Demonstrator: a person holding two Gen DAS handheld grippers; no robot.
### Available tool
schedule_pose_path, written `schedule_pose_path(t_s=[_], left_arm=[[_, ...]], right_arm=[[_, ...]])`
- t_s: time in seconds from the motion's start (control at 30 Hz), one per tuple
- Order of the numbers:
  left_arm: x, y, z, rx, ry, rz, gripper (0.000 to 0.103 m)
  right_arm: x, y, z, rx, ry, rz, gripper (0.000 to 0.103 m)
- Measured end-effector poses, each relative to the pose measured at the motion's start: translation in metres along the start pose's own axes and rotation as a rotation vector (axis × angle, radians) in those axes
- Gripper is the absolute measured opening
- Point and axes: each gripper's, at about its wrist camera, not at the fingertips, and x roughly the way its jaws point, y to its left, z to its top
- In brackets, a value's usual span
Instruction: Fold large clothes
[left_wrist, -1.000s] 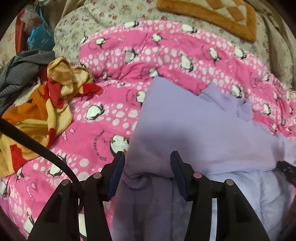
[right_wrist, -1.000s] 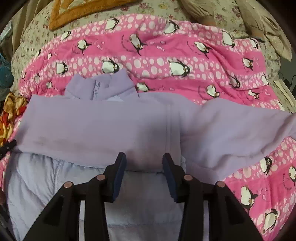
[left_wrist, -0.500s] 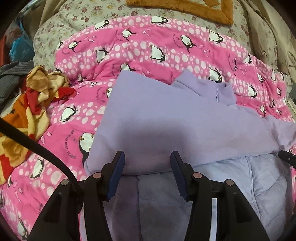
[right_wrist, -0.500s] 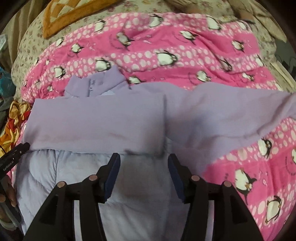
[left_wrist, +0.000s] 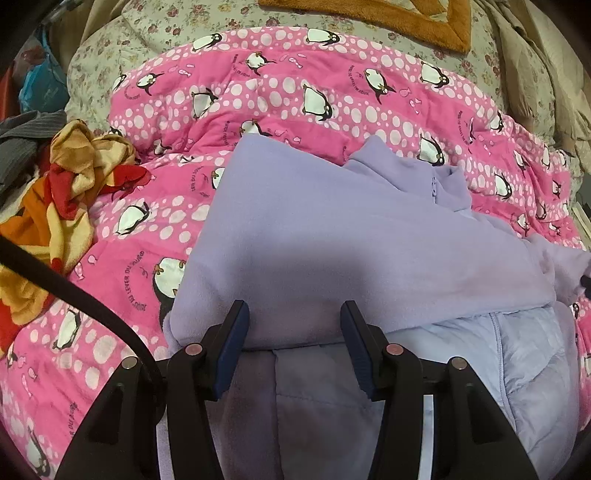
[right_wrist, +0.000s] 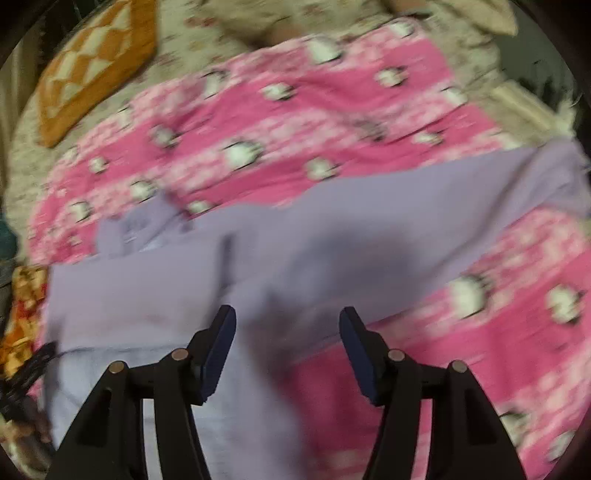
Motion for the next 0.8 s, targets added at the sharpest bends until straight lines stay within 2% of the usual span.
schedule_pose_path(t_s=[0.13,0.2,0.27,0.4,0.47,0.53,0.57,0.6,0.7,0.8], left_arm=[[0.001,-0.002,-0.001,0.006,-0.005,0.013,0.022],[0.002,-0.004,-0.002,0.011,-0.007,0.023,0.022],[0.003,-0.005,-0.002,0.016,-0.008,0.03,0.022],[0.004,-0.005,-0.003,0.02,-0.012,0.037,0.022],[0.005,-0.005,-0.003,0.022,-0.013,0.038,0.022],[0.006,-0.005,-0.003,0.025,-0.012,0.04,0.023],[0.006,-0.005,-0.003,0.025,-0.012,0.039,0.023],[0.006,-0.005,-0.003,0.025,-0.011,0.039,0.023],[0.006,-0.006,-0.002,0.02,-0.009,0.035,0.023],[0.003,-0.003,0.0,-0.006,-0.007,0.019,0.023]], right_arm=[[-0.017,-0.068,0.036,0.119,-0.075,-0.164,0.063],[-0.024,-0.1,0.053,0.191,-0.1,-0.209,0.07],[-0.029,-0.132,0.068,0.26,-0.112,-0.254,0.073],[-0.03,-0.179,0.08,0.392,-0.138,-0.286,0.074],[-0.015,-0.199,0.084,0.443,-0.108,-0.266,0.074],[-0.002,-0.21,0.085,0.481,-0.093,-0.244,0.059],[0.0,-0.215,0.083,0.501,-0.106,-0.232,0.032],[0.001,-0.217,0.081,0.515,-0.122,-0.216,0.017],[-0.012,-0.217,0.074,0.516,-0.184,-0.145,0.017],[-0.036,-0.198,0.072,0.422,-0.235,-0.119,0.016]])
